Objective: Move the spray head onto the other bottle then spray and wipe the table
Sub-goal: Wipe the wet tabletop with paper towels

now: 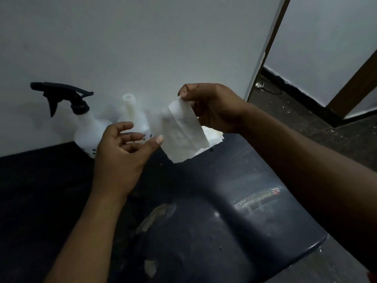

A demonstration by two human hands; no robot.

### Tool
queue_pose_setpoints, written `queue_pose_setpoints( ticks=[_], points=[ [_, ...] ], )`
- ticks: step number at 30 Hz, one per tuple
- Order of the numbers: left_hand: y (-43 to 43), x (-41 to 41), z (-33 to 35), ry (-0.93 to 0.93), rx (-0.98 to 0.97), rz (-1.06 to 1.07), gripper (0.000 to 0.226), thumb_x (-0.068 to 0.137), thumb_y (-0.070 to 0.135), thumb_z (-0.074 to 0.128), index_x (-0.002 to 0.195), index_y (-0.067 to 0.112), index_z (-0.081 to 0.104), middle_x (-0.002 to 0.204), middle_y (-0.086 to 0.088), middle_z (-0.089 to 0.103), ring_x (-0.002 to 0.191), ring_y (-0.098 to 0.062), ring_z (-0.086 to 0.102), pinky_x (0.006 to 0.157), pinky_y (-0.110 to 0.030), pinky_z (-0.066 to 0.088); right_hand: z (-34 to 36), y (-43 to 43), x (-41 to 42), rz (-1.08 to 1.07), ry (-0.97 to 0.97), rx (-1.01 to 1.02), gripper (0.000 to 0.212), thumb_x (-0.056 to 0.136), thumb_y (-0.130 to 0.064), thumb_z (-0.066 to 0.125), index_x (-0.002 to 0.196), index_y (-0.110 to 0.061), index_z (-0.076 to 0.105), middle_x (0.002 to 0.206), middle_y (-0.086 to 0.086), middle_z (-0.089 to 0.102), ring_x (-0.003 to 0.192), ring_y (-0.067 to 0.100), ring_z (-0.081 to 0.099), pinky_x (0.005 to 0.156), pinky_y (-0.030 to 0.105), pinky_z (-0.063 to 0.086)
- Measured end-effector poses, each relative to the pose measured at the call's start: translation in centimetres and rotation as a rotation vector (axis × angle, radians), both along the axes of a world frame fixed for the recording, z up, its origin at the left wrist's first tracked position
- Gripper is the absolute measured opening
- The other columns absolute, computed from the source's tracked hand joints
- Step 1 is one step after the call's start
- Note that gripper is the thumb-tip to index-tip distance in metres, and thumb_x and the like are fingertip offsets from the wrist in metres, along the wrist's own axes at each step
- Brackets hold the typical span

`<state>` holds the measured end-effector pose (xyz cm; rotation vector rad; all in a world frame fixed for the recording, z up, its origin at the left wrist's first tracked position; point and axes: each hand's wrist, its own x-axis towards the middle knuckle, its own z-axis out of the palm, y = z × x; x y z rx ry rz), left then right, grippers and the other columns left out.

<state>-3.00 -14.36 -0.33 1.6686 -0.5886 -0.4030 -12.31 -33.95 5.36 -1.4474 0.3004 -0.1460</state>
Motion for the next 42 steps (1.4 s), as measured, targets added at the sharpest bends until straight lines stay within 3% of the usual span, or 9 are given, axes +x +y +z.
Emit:
queue_pose_setpoints(
  ticks=[2, 9, 14, 17, 22, 29, 33, 36, 42],
  points=[
    [1.0, 0.8, 0.5, 0.072, 0.003, -0.036, 0.088, 0.047, 0.053, 0.091, 0.123, 0.029, 0.055, 0.113, 0.000, 0.068, 0.099, -0.017, 0.069, 0.080, -0.035, 0.056, 1.5, 2.0, 0.1, 0.022, -0.038, 0.044, 0.022, 0.096, -0.009, 0.042, 0.077, -0.010, 0.053, 0.069, 0.006, 0.047, 0.062, 0.018, 0.048, 0.058, 0.029, 0.041],
    [5.3, 1.3, 2.8, 0.490, -0.299, -0.352, 0.060, 0.056, 0.028, 0.093, 0.110, 0.015, 0.072, 0.110, -0.010, 0.075, 0.103, -0.027, 0.071, 0.077, -0.037, 0.059, 3.5, 9.2, 1.1, -0.184, -0.099, 0.061, 0.015, 0.095, -0.015, 0.056, 0.088, -0.003, 0.062, 0.082, 0.015, 0.060, 0.077, 0.027, 0.059, 0.071, 0.036, 0.053],
    [11.1, 0.7, 1.9, 0.569, -0.145, -0.180, 0.047, 0.055, 0.017, 0.085, 0.100, 0.012, 0.076, 0.103, -0.012, 0.077, 0.091, -0.025, 0.075, 0.066, -0.032, 0.060, -1.4, 12.7, 2.4, -0.350, 0.072, 0.004, 0.026, 0.094, -0.019, 0.058, 0.095, 0.006, 0.064, 0.092, 0.022, 0.063, 0.085, 0.030, 0.062, 0.083, 0.054, 0.054],
    [14.2, -0.6, -0.1, 0.622, 0.027, -0.070, 0.048, 0.062, 0.017, 0.086, 0.107, 0.010, 0.071, 0.096, -0.008, 0.079, 0.085, -0.021, 0.076, 0.060, -0.028, 0.059, -6.2, 14.5, 3.1, -0.290, 0.310, -0.274, 0.025, 0.095, -0.028, 0.056, 0.082, -0.009, 0.063, 0.077, 0.008, 0.062, 0.073, 0.022, 0.058, 0.065, 0.037, 0.050],
    [16.7, 2.1, -1.5, 0.129, 0.478, 0.273, 0.049, 0.078, 0.033, 0.080, 0.116, 0.015, 0.054, 0.102, -0.002, 0.069, 0.090, -0.018, 0.067, 0.074, -0.034, 0.056, -10.8, 15.9, 5.1, -0.262, 0.331, -0.786, 0.012, 0.097, -0.029, 0.052, 0.088, -0.021, 0.050, 0.075, -0.008, 0.057, 0.069, 0.010, 0.055, 0.056, 0.025, 0.040],
    [16.2, 3.4, -0.4, -0.507, 0.418, 0.300, 0.048, 0.090, 0.037, 0.065, 0.129, 0.013, 0.052, 0.129, -0.006, 0.056, 0.119, -0.021, 0.052, 0.089, -0.024, 0.037, -12.2, 18.5, 3.3, -0.149, 0.106, -1.256, 0.019, 0.094, -0.029, 0.053, 0.111, -0.021, 0.057, 0.097, 0.002, 0.069, 0.083, 0.017, 0.063, 0.073, 0.024, 0.047],
    [15.3, 1.7, -1.8, -0.503, 0.545, 0.109, 0.046, 0.096, 0.043, 0.051, 0.134, 0.018, 0.047, 0.140, 0.000, 0.047, 0.130, -0.014, 0.040, 0.096, -0.022, 0.036, -15.1, 21.8, 1.4, 0.127, 0.232, -1.355, 0.065, 0.098, -0.047, 0.037, 0.146, -0.003, 0.033, 0.154, 0.017, 0.032, 0.145, 0.028, 0.027, 0.114, 0.026, 0.013],
    [15.5, 1.5, -2.6, -0.546, 0.598, 0.032, 0.045, 0.098, 0.044, 0.046, 0.134, 0.018, 0.047, 0.142, 0.000, 0.047, 0.133, -0.015, 0.038, 0.105, -0.030, 0.040, -17.0, 22.3, 1.2, 0.149, 0.318, -1.381, 0.078, 0.093, -0.061, 0.006, 0.153, -0.011, 0.003, 0.160, 0.008, -0.008, 0.142, 0.017, -0.021, 0.112, 0.026, -0.015],
    [17.6, 4.0, -2.1, -0.516, 0.569, 0.183, 0.040, 0.097, 0.040, 0.049, 0.128, 0.015, 0.053, 0.132, -0.004, 0.055, 0.123, -0.019, 0.049, 0.094, -0.028, 0.041, -17.2, 19.3, 5.7, 0.109, 0.409, -1.371, 0.077, 0.094, -0.062, 0.011, 0.153, -0.016, -0.005, 0.161, 0.008, -0.012, 0.147, 0.018, -0.015, 0.115, 0.032, -0.010]
  ],
)
